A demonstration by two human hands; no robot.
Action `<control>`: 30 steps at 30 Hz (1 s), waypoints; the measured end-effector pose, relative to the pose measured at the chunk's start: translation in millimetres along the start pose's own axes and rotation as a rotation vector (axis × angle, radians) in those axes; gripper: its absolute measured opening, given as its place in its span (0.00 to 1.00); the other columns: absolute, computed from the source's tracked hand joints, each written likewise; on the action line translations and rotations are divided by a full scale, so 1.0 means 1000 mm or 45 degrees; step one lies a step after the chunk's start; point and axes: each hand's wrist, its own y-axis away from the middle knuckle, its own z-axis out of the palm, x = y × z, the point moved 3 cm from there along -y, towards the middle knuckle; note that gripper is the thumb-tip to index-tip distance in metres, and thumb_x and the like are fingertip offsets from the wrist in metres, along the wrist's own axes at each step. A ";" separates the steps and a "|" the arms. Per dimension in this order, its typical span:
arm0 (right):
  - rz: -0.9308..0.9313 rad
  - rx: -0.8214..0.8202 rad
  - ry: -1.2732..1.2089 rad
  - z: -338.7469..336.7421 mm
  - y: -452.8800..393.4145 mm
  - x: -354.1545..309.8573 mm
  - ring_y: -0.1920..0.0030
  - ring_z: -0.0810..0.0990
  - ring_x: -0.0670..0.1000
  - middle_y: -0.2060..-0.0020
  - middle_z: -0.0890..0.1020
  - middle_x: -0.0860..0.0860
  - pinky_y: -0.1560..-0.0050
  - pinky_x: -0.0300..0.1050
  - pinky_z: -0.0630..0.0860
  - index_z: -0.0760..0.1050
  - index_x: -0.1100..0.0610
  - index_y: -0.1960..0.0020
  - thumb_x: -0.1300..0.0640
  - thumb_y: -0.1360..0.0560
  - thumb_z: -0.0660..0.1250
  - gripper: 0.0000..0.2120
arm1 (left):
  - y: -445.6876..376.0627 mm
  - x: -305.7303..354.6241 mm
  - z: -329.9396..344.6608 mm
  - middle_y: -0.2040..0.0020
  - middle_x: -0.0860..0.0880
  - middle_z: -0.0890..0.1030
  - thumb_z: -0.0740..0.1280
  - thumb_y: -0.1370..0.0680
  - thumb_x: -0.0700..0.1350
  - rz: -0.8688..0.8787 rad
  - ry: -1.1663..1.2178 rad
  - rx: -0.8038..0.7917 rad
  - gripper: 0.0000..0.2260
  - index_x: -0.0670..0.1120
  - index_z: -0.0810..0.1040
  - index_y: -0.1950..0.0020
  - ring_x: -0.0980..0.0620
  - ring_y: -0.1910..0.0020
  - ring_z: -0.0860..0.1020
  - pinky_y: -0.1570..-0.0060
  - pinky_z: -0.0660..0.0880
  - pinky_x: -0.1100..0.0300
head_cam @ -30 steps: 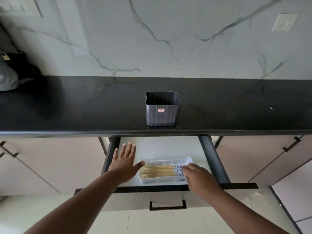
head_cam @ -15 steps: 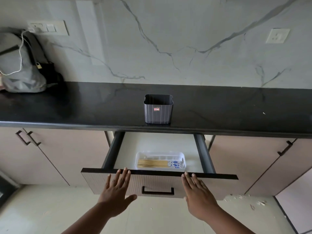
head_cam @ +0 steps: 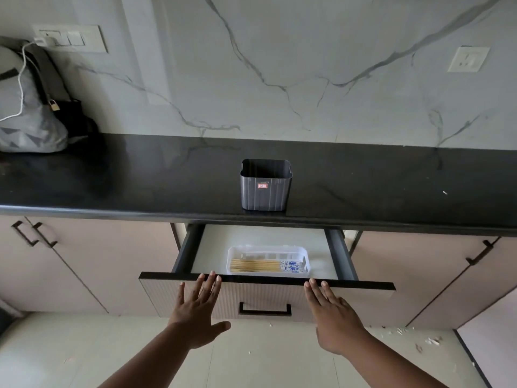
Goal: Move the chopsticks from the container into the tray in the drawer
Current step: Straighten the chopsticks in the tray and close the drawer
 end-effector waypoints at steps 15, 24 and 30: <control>0.109 0.284 -0.040 -0.090 -0.134 0.018 0.22 0.44 0.56 0.21 0.44 0.51 0.24 0.53 0.48 0.40 0.50 0.21 0.48 0.20 0.58 0.35 | -0.149 -0.016 -0.090 0.26 0.45 0.25 0.34 0.28 0.72 -0.002 -0.004 0.425 0.41 0.46 0.27 0.26 0.44 0.29 0.24 0.31 0.26 0.43; 0.146 0.661 -1.255 -0.161 -0.202 0.027 0.25 0.59 0.47 0.23 0.57 0.46 0.31 0.43 0.61 0.50 0.46 0.22 0.27 0.32 0.59 0.45 | -0.222 0.008 -0.184 0.23 0.55 0.34 0.41 0.29 0.75 0.093 1.057 0.778 0.43 0.51 0.36 0.22 0.56 0.25 0.33 0.28 0.36 0.55; -0.043 0.627 -1.565 -0.179 -0.272 0.042 0.36 0.72 0.37 0.35 0.74 0.37 0.40 0.35 0.69 0.59 0.32 0.32 0.36 0.28 0.66 0.27 | -0.281 0.038 -0.197 0.25 0.57 0.58 0.59 0.28 0.67 0.000 1.800 0.589 0.38 0.59 0.47 0.22 0.61 0.28 0.57 0.32 0.57 0.61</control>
